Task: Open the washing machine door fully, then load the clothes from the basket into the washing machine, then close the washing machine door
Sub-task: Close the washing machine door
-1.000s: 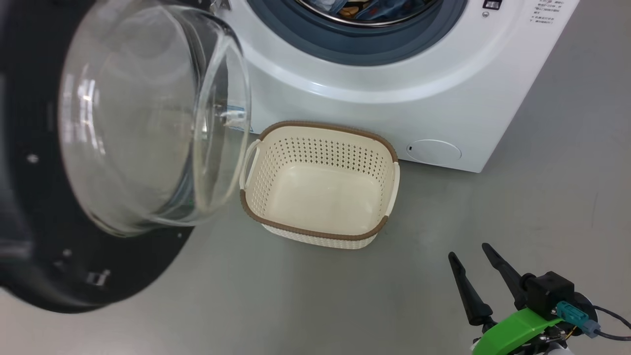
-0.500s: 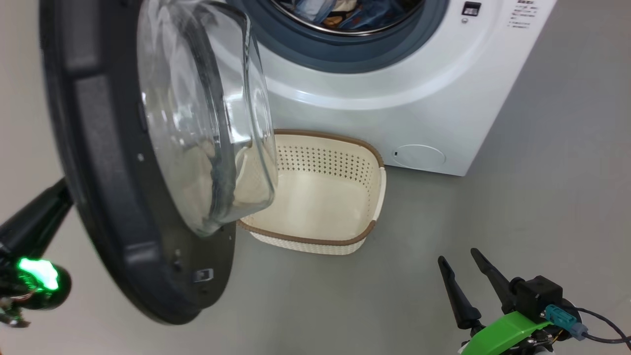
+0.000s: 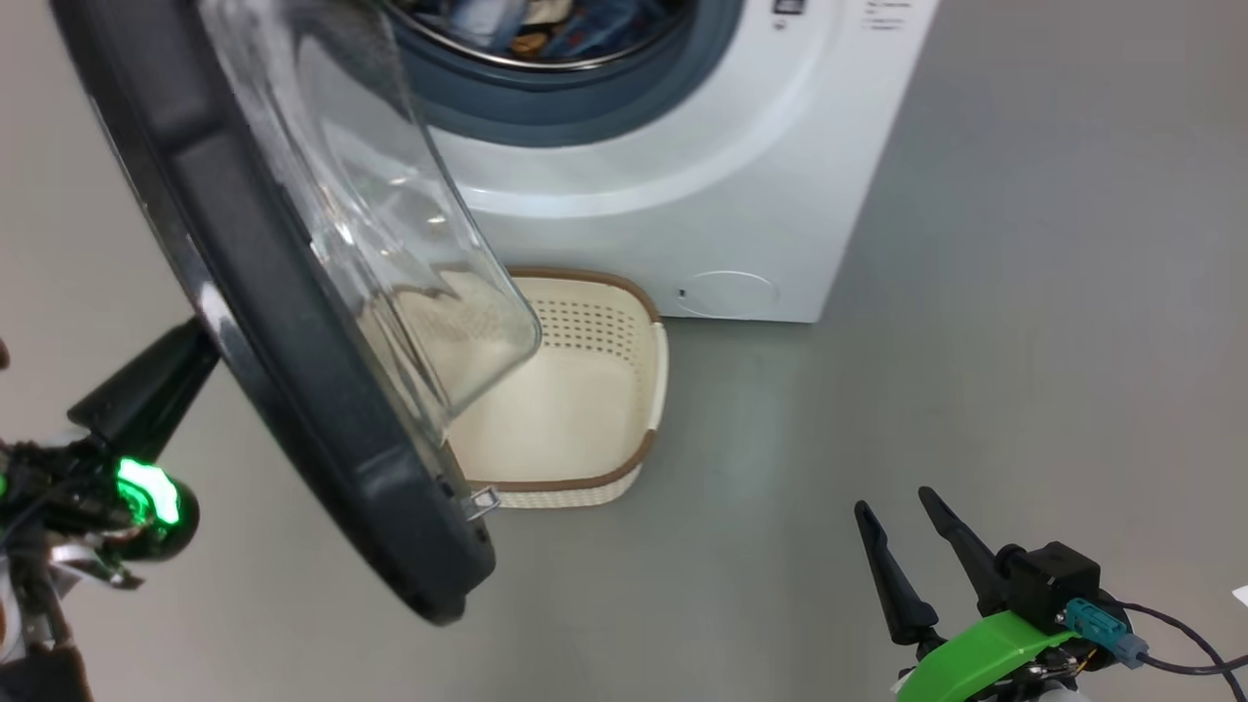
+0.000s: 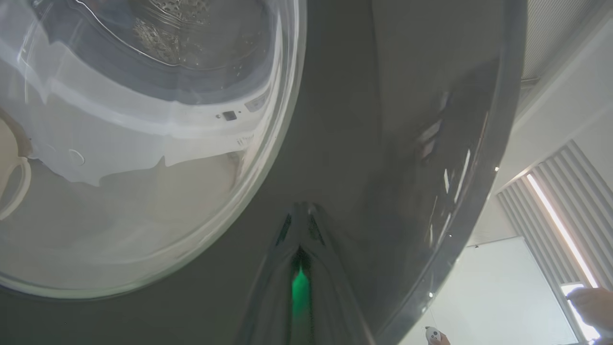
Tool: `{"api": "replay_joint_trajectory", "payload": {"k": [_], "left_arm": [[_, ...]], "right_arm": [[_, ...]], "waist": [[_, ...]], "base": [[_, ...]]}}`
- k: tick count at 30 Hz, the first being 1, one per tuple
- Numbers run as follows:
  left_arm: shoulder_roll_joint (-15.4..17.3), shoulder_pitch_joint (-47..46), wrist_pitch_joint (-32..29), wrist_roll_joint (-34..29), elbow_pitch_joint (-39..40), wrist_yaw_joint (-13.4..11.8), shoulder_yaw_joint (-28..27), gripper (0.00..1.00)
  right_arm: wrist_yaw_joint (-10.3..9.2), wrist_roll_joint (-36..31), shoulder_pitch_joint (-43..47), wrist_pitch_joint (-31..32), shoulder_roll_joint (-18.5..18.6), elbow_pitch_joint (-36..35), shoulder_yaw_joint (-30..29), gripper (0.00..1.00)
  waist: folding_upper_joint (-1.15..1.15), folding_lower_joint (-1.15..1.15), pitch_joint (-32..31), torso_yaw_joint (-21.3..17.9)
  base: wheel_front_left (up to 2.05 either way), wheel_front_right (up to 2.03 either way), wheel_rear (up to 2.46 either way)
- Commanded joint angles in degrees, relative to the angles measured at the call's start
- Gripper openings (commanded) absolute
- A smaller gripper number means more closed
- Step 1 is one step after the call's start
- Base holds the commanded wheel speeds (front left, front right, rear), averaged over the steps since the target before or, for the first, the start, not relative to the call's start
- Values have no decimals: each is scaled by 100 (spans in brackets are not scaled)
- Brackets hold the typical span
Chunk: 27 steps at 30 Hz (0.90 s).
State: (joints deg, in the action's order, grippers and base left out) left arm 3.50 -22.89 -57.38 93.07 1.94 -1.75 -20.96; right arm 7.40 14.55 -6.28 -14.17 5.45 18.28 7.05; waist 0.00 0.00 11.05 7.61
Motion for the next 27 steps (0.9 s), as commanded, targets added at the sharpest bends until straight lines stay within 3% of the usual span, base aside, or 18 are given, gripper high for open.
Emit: {"api": "replay_joint_trajectory", "payload": {"k": [1,9,27], "left_arm": [[111,-253,-2,-4,139,54,-77,0],[78,-538,260,-177,-14,194,-1,0],[70,-1493,1064,-510,-953,562,139,0]], "right_arm": [[9,57,-188,-66,-39,-98,143,100],[9,101,-246,-81,-117,-48,156,100],[9,134,-412,-83,-214,-171,127,100]], "waist": [[0,0,105,-336],[0,0,205,-838],[0,0,536,-1506]], "base": [[0,0,0],[0,0,0],[0,0,0]]}}
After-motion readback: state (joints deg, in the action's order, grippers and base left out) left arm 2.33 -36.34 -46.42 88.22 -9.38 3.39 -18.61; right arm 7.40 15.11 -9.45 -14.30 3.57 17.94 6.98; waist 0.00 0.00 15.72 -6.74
